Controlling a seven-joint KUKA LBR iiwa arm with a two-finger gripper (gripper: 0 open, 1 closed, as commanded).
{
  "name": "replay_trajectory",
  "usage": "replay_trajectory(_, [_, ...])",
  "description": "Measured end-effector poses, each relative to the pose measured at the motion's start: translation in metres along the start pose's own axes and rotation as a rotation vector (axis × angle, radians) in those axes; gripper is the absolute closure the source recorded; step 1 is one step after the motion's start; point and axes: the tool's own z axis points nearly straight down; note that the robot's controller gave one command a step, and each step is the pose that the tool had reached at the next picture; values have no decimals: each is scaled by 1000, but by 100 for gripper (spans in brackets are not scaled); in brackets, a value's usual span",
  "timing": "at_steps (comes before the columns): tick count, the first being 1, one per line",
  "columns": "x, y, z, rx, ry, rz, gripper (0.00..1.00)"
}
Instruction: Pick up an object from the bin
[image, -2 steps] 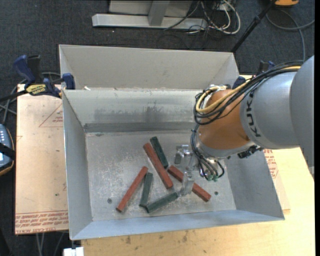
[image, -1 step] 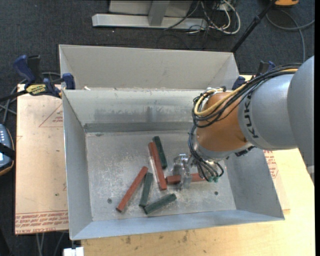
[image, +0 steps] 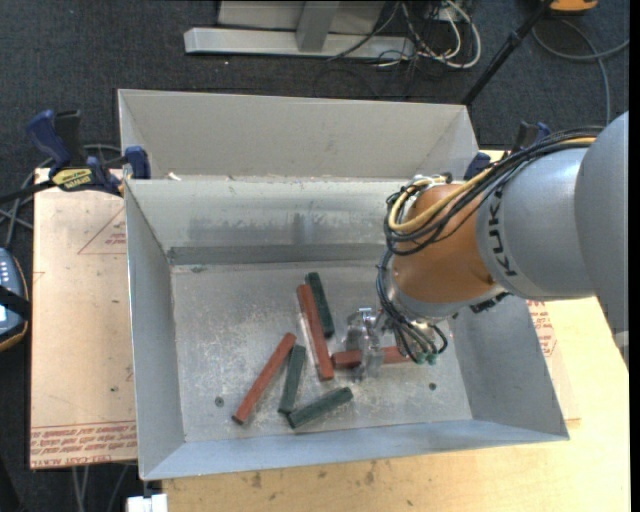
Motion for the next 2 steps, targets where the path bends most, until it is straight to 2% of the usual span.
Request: replay_trajectory(2, [2,0,-16,0,6,0,100])
